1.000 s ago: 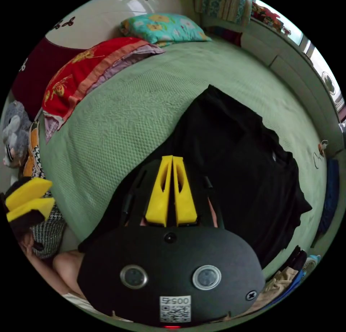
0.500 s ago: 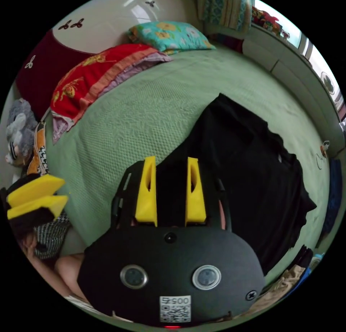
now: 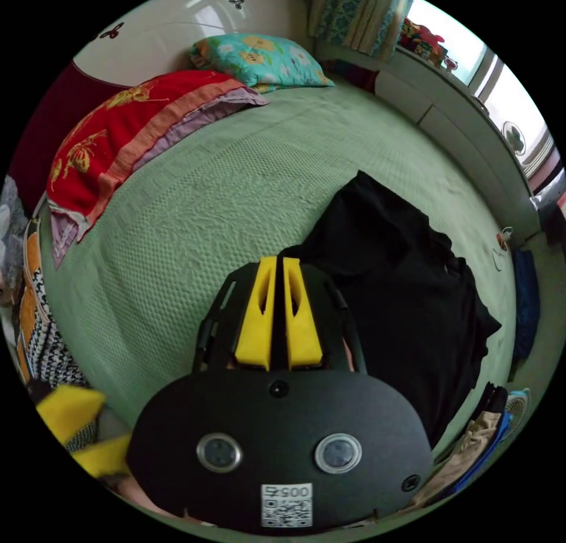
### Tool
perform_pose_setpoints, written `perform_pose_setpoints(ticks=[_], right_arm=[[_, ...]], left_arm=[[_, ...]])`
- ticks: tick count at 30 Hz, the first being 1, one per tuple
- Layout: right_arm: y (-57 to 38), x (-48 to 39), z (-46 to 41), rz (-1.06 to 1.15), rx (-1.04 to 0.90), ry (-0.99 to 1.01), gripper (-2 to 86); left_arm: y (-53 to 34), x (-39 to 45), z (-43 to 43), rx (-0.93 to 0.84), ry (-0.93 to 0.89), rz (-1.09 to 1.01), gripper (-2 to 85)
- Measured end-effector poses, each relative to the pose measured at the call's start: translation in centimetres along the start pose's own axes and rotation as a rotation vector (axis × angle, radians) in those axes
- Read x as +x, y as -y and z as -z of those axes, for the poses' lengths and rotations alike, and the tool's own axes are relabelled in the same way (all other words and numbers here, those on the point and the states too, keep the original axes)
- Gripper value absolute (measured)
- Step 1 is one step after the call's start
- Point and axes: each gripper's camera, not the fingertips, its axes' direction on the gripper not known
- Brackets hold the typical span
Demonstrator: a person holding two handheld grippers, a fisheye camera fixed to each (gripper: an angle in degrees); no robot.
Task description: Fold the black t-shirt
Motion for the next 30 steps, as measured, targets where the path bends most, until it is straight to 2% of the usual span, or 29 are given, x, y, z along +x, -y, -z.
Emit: perform_pose_setpoints(ticks=[4, 7, 10, 13, 15, 19, 23, 30], right_arm=[[-0.3, -0.1, -0.3, -0.019, 0.001, -0.016, -0.5], [-1.7, 1.7, 0.0, -0.019, -0.012, 0.047, 2.6], [-5.1, 5.3, 2.5, 0.037, 0.071, 0.117, 5.1], [-10.0, 11.3, 6.0, 0.037, 0.171, 0.103, 6.5], [-12.9, 16.3, 7.3, -0.031, 0.176, 0.062, 6.6], [-20.4, 30.3, 8.0, -0.334, 0.093, -0.092, 10.0], [-27.0, 40.6, 6.1, -0.610, -0.029, -0.106, 12.1], [-31.0, 45.6, 2.6, -0.779, -0.117, -0.018, 11.7]], left_arm=[[0.3, 1.6, -0.3, 0.005, -0.019, -0.006, 8.0], [0.6, 3.0, -0.8, -0.008, 0.004, -0.030, 8.0], [1.0, 4.3, -1.3, -0.022, 0.035, -0.047, 7.9], [1.4, 5.7, -2.0, -0.030, 0.005, -0.057, 7.9], [1.7, 6.8, -2.5, -0.038, -0.022, -0.075, 7.9], [2.1, 9.8, -3.3, -0.035, -0.018, -0.133, 7.9], [2.5, 12.2, -4.1, -0.036, -0.070, -0.173, 7.9], [3.3, 15.6, -5.5, -0.061, -0.059, -0.228, 7.9]])
